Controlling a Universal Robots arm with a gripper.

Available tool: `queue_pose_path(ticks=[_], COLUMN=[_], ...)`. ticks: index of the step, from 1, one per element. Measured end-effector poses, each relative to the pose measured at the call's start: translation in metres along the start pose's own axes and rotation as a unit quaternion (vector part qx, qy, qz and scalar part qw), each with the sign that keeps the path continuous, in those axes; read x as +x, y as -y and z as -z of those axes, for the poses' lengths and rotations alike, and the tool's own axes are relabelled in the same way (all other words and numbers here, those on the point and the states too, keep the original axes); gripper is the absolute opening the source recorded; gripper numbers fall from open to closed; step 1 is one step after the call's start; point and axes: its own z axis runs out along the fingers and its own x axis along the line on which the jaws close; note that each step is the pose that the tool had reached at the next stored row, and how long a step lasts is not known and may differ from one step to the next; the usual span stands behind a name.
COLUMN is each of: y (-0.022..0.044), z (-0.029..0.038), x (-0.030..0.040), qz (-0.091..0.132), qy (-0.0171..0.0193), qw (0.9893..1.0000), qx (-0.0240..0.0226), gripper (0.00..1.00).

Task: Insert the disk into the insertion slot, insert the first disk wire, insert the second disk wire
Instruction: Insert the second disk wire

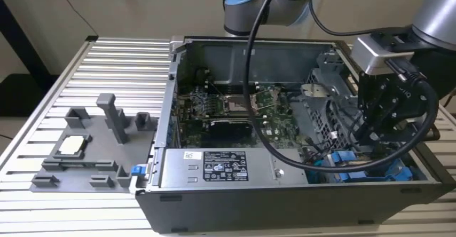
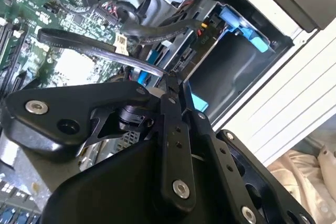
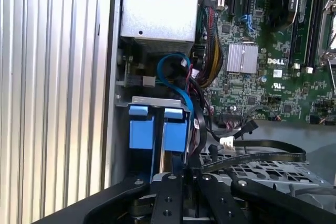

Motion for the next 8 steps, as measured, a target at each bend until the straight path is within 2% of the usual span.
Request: queue_pose_path(ticks=[8], y=[0.0014], z=[-0.0028], x=[0.0034], qz=[-0.007], qy=[0.0170], qw=[0.9998], qx=[0.0003], gripper=[0.16])
